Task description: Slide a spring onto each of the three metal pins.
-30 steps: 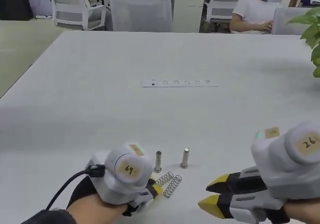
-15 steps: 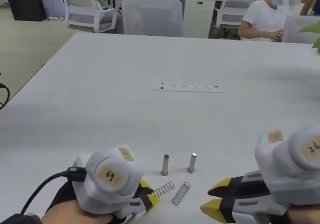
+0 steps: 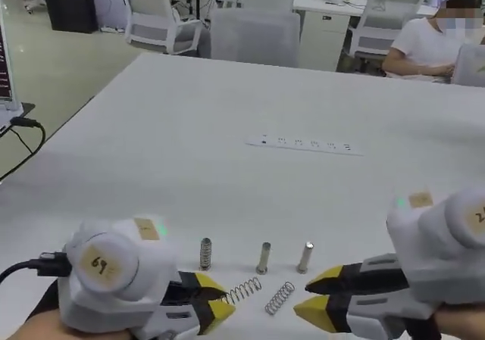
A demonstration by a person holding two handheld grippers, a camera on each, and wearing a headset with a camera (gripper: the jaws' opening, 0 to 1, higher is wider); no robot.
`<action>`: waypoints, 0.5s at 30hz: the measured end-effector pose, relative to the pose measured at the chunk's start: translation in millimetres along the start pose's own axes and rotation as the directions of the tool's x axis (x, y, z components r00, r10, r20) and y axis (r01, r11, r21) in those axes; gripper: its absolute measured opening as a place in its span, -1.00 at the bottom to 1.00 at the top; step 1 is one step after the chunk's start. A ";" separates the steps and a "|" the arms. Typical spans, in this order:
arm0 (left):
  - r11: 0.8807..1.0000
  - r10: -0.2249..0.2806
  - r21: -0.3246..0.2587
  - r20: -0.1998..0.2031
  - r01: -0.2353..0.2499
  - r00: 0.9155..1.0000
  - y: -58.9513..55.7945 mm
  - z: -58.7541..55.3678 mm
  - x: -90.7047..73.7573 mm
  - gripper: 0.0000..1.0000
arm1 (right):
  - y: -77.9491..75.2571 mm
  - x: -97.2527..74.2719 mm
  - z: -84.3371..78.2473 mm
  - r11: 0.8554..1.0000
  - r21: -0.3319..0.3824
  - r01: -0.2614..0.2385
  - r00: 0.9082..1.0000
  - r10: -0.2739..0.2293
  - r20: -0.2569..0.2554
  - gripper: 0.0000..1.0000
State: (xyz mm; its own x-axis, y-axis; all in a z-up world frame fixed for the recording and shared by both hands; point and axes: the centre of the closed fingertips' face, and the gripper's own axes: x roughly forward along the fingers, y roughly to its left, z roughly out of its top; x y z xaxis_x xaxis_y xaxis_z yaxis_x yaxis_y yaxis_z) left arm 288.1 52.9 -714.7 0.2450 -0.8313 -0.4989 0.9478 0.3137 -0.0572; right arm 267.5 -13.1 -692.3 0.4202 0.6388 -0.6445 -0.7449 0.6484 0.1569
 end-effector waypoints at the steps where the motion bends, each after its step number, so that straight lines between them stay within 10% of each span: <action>1: 1.000 -0.018 -0.001 0.034 0.018 0.999 -2.1 4.7 -3.3 -0.95 | 2.8 -0.5 4.2 1.000 -0.010 -0.014 1.000 0.014 0.007 -0.66; 15: 0.997 -0.078 0.039 0.154 0.073 0.985 -20.6 21.7 -25.9 -0.95 | 29.3 -0.9 35.6 0.988 -0.069 -0.138 0.988 0.142 0.059 -0.65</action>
State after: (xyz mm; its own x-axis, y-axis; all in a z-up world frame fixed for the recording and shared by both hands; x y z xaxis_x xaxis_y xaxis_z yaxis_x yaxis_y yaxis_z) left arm 266.7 58.0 -681.9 0.1990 -0.9138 -0.3541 0.9704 0.2342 -0.0592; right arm 263.8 20.0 -660.5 0.3401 0.7478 -0.5702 -0.8298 0.5239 0.1922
